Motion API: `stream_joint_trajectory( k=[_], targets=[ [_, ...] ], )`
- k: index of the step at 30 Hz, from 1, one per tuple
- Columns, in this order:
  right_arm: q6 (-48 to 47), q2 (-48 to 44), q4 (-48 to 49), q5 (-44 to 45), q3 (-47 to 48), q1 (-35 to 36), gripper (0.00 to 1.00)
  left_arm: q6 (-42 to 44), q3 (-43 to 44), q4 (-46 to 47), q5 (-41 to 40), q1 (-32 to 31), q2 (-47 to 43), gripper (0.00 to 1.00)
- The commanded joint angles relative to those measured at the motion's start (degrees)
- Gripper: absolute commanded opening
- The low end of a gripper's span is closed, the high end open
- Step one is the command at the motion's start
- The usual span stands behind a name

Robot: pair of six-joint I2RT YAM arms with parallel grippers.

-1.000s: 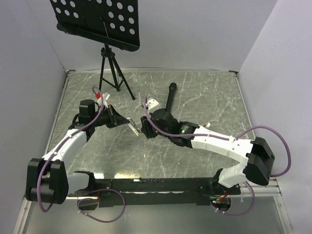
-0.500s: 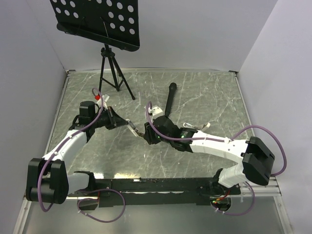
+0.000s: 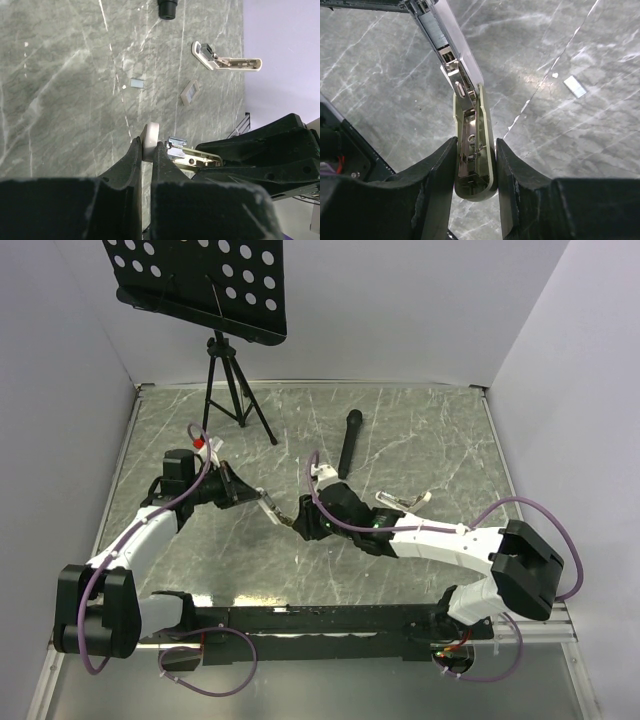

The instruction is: Unload the staples from the stapler

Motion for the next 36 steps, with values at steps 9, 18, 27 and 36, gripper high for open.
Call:
stream_joint_trajectory(
  k=[9,18,27,36],
  targets=[
    [4.09,-1.65,-4.32,-4.92,-3.98,-0.89,0.47,-2.88,0.89,5.09,2.41,1.54,-0.53,0.01],
    [5.68,-3.84,-2.82,-8.79,-5.21,-2.74,0.53,-4.02,-0.08,9.64,6.53,1.11,-1.76,0.01],
    [1.02,-12.99,-5.82,-20.81,-0.20,-9.49,0.87,-0.33,1.85,9.31,10.23,-3.99,-2.99,0.01],
    [-1.44,-11.41,-6.78,-33.29,4.28,-16.18,0.90,-0.07,1.94,11.59,13.04,-7.16,-4.83,0.01]
  ],
)
